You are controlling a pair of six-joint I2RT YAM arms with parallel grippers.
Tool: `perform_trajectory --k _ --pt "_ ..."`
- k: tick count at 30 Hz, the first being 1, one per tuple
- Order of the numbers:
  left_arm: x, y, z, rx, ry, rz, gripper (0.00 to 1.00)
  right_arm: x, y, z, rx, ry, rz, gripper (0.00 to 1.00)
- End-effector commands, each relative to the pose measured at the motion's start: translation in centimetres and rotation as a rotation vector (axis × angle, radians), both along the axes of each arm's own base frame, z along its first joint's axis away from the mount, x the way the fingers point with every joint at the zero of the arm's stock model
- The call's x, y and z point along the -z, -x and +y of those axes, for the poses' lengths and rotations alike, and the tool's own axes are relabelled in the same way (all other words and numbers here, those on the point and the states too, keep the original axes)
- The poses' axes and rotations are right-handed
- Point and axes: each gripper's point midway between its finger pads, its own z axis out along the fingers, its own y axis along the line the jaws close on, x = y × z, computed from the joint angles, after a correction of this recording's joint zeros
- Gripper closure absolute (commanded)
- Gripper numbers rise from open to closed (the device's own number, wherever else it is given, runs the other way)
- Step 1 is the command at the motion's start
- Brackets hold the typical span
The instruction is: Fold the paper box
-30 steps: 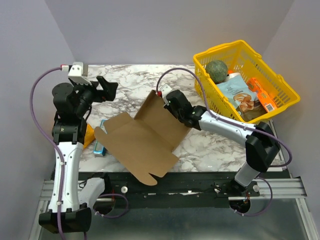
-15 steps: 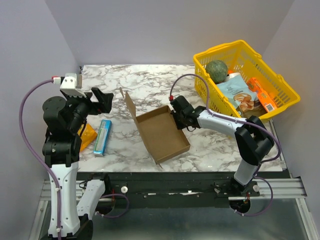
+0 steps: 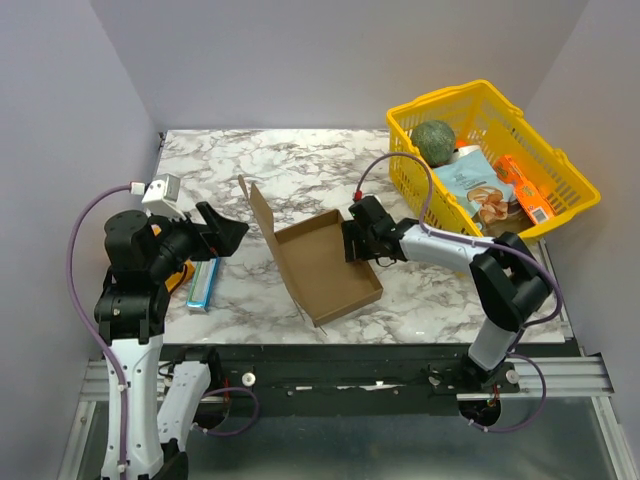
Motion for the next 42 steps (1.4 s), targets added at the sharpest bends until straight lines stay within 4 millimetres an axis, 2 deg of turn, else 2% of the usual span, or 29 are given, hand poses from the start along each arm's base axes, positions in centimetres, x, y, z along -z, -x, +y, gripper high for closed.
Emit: perform_trajectory --k 1,5,16,21,24,28,29,32,35,36,37,39,42 --pt "0.8 1.5 -1.0 0.043 0.057 0.103 0.01 -2.0 -0.1 0.9 0.001 -0.087 -0.057 0.23" --pt "1.0 1.1 -1.6 0.052 0.112 0.122 0.01 -2.4 0.1 0.5 0.008 -0.101 -0.080 0.14" --pt "-0.1 -0.2 -1.3 0.018 0.139 0.111 0.01 -2.2 0.9 0.3 -0.015 -0.130 -0.099 0.14" --pt "1.4 -0.8 -2.0 0.047 0.125 0.171 0.05 -2.9 0.8 -0.3 -0.003 -0.125 -0.131 0.14" --pt "1.3 -1.5 -2.3 0.039 0.103 0.164 0.06 -3.0 0.8 -0.4 0.000 -0.126 -0.137 0.14" --pt "1.7 -2.1 -4.0 0.071 0.057 0.170 0.06 -3.0 1.0 -0.5 -0.002 -0.133 -0.139 0.14" --pt "2.3 -2.6 -4.3 0.077 0.034 0.185 0.07 -3.1 1.1 -0.5 0.000 -0.134 -0.140 0.14" --pt "3.2 -3.2 -4.6 0.076 -0.014 0.208 0.13 -3.2 1.2 -0.7 0.003 -0.133 -0.145 0.14" --pt "3.4 -3.7 -3.7 0.041 -0.074 0.203 0.27 -3.5 1.4 -1.1 0.010 -0.131 -0.155 0.14" --pt "3.5 -3.7 -3.5 0.042 -0.099 0.202 0.37 -3.6 1.4 -1.1 0.010 -0.132 -0.160 0.14" --pt "3.1 -3.9 -3.4 0.042 -0.110 0.191 0.41 -3.6 1.5 -1.3 0.010 -0.128 -0.161 0.14" --pt "3.7 -4.2 -3.4 0.054 -0.138 0.217 0.50 -3.7 1.4 -1.3 0.011 -0.128 -0.166 0.14" --pt "3.8 -4.7 -3.7 0.096 -0.185 0.220 0.58 -4.5 1.6 -1.4 0.006 -0.137 -0.178 0.14"
